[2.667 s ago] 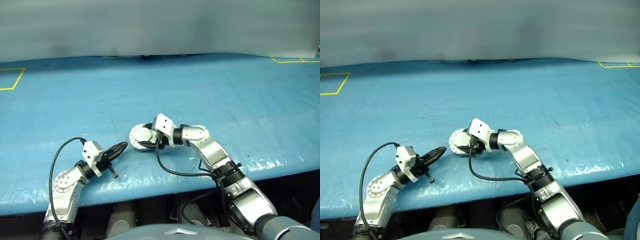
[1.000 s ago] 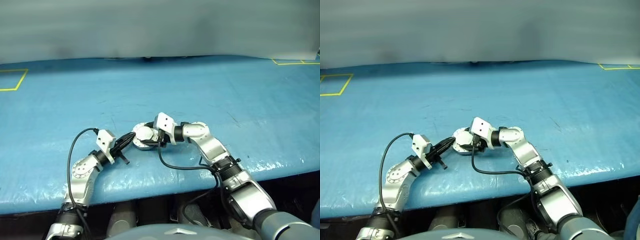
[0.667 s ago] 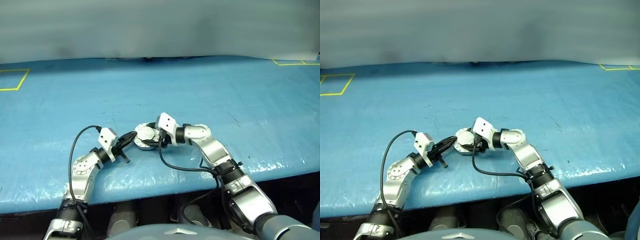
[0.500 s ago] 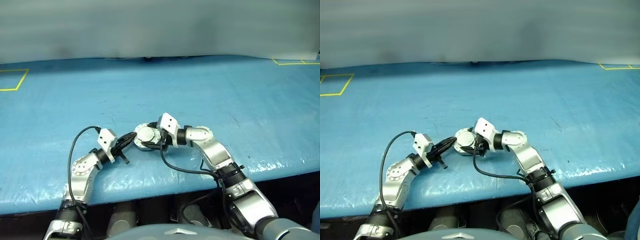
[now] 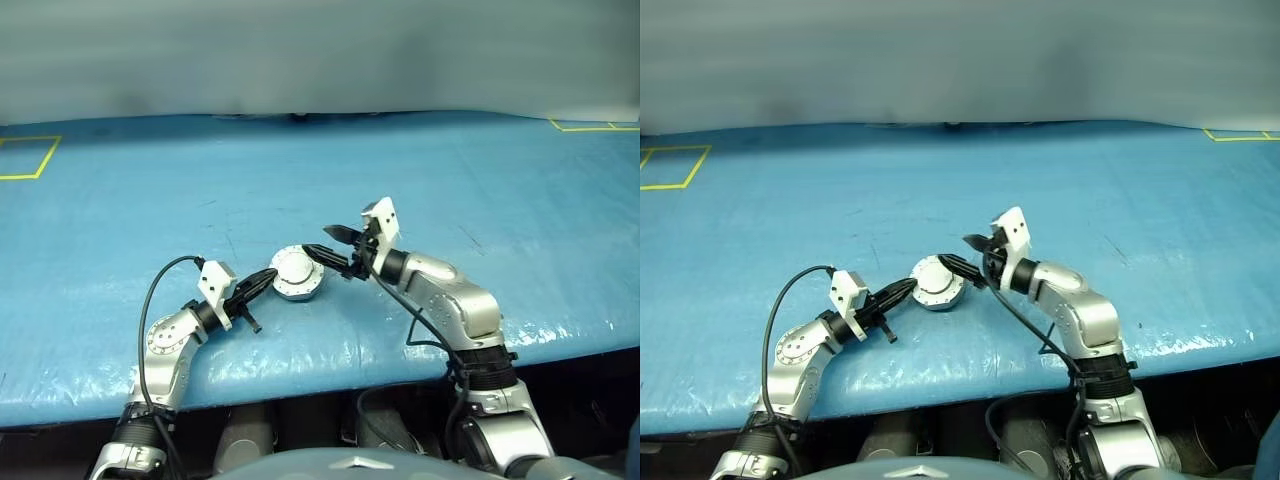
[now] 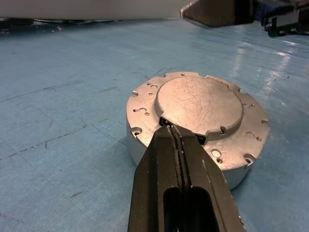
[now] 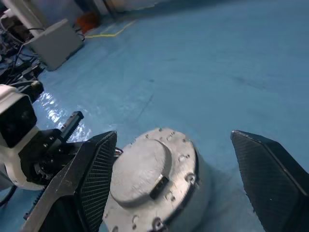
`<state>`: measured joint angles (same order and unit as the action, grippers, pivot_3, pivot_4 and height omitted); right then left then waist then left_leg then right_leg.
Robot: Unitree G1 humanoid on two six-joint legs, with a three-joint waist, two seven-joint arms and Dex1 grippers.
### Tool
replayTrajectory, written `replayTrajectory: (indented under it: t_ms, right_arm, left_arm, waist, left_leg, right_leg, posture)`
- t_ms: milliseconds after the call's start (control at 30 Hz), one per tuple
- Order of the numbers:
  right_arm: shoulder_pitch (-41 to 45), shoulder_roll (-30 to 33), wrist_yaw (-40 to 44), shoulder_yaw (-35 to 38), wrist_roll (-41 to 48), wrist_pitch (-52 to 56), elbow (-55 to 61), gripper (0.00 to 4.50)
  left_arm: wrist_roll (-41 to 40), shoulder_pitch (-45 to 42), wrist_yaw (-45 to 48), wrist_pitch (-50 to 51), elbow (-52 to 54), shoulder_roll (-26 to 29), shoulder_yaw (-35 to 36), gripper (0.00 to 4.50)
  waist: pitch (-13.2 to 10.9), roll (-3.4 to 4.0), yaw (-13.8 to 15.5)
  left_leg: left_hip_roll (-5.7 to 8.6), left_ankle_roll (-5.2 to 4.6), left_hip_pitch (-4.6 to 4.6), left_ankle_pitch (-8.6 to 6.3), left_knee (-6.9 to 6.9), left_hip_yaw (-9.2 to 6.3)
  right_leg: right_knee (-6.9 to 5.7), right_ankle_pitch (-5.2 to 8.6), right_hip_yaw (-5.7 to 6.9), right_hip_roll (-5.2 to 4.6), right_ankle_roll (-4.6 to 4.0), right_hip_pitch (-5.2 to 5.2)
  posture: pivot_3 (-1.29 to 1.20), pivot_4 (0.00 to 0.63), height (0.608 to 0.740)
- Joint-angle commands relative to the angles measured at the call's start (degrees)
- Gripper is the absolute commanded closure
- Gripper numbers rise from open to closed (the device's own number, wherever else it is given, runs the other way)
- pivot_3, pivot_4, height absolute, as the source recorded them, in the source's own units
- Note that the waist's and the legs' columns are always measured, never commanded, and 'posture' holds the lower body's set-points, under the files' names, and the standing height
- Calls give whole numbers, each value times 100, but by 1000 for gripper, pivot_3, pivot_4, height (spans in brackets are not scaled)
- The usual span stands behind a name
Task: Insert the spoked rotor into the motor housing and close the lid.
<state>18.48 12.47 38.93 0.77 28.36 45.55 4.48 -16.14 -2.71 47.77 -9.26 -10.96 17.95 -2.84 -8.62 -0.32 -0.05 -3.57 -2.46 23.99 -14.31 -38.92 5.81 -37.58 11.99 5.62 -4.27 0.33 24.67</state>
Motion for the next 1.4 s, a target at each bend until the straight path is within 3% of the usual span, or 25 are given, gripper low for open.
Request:
replayTrajectory:
  t_ms: [33, 433, 533, 700, 767, 1033, 1300, 1400]
  right_arm:
    - [-115, -87, -122, 481, 710, 733, -59, 565]
    - [-235, -639, -527, 863, 1348, 1494, -942, 565]
    - [-190, -739, -582, 1003, 1489, 1519, -1093, 1215]
    - [-151, -735, -605, 1001, 1540, 1544, -1085, 2904]
    - [-157, -723, -592, 981, 1597, 1547, -1064, 3229]
    - [-161, -846, -824, 1139, 1840, 1508, -1059, 3229]
    - [-110, -1330, -1604, 2298, 2832, 1320, -1125, 3229]
    - [-124, -1468, -1826, 2531, 3104, 1246, -983, 3229]
  left_arm:
    - [101, 70, 64, 37, -91, -19, -142, 4500]
    - [154, 73, 36, -38, -149, 13, -124, 4500]
    - [165, 71, 25, -45, -161, 15, -125, 4500]
    - [170, 107, 5, -63, -173, 14, -115, 4500]
    - [172, 114, -2, -67, -182, 14, -113, 4500]
    - [-96, 52, -359, 232, -177, -211, 125, 4500]
    - [-2081, 128, -879, 1943, 740, -903, 1071, 4500]
    - [-2253, 213, -1148, 2293, 1024, -1016, 1151, 4500]
  waist:
    - [-1, 2, -3]
    - [-3, 7, -20]
    - [-3, 9, -29]
    - [-1, 13, -30]
    - [0, 14, -31]
    - [0, 15, -35]
    - [-2, 15, -42]
    - [-3, 15, -53]
  left_leg:
    - [0, 0, 3, 0, 1, 1]
    - [2, -4, 1, -2, 6, -5]
    - [-3, -4, -2, -2, 11, -14]
    - [5, -11, 2, -6, 27, -11]
    - [7, -13, 2, -7, 32, -7]
    - [7, -14, 2, -8, 34, -5]
    - [8, -19, 69, -5, 31, -12]
    - [11, -27, 78, -10, 32, -10]
  right_leg:
    - [0, 0, 0, 0, 0, 1]
    - [20, 2, 6, 13, 16, 2]
    - [45, -4, 7, 13, 25, -1]
    - [67, -11, 6, 17, 34, -2]
    - [69, -12, 4, 24, 37, -5]
    - [71, -13, 4, 20, 37, -3]
    - [73, -42, -7, 42, 84, 24]
    - [76, -39, -13, 45, 90, 29]
  posture:
    - [0, 150, 740]
    - [0, 150, 740]
    - [0, 150, 740]
    - [0, 150, 740]
    - [0, 150, 740]
    - [0, 150, 740]
    - [0, 150, 740]
    - [0, 150, 740]
